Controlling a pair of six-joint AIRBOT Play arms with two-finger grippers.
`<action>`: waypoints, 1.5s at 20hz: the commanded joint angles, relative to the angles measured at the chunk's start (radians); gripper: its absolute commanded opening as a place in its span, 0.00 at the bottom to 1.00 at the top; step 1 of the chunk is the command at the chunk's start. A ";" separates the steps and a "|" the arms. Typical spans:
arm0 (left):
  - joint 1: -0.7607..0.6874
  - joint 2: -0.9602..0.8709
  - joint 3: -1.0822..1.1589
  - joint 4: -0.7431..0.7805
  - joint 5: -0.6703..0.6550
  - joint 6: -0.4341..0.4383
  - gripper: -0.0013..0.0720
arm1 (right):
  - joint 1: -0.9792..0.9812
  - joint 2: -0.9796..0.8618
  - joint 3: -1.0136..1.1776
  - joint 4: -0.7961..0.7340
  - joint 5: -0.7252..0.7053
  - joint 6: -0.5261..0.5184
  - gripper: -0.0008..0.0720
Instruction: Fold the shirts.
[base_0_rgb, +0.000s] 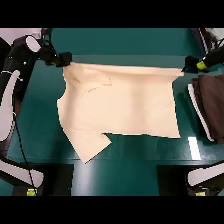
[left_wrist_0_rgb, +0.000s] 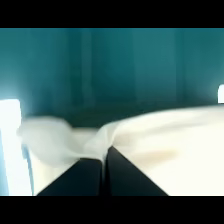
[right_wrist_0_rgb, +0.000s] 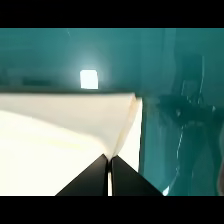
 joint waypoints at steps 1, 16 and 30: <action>0.012 -0.002 -0.081 -0.006 -0.206 0.080 0.05 | 0.018 0.105 -0.229 0.002 -0.084 -0.022 0.04; 0.012 0.323 -0.452 0.132 -0.243 -0.048 0.82 | 0.017 0.409 -0.509 0.114 -0.060 -0.051 0.58; 0.012 0.875 -1.344 -0.266 -0.002 -0.153 0.82 | 0.027 0.620 -0.637 0.167 -0.124 -0.084 0.58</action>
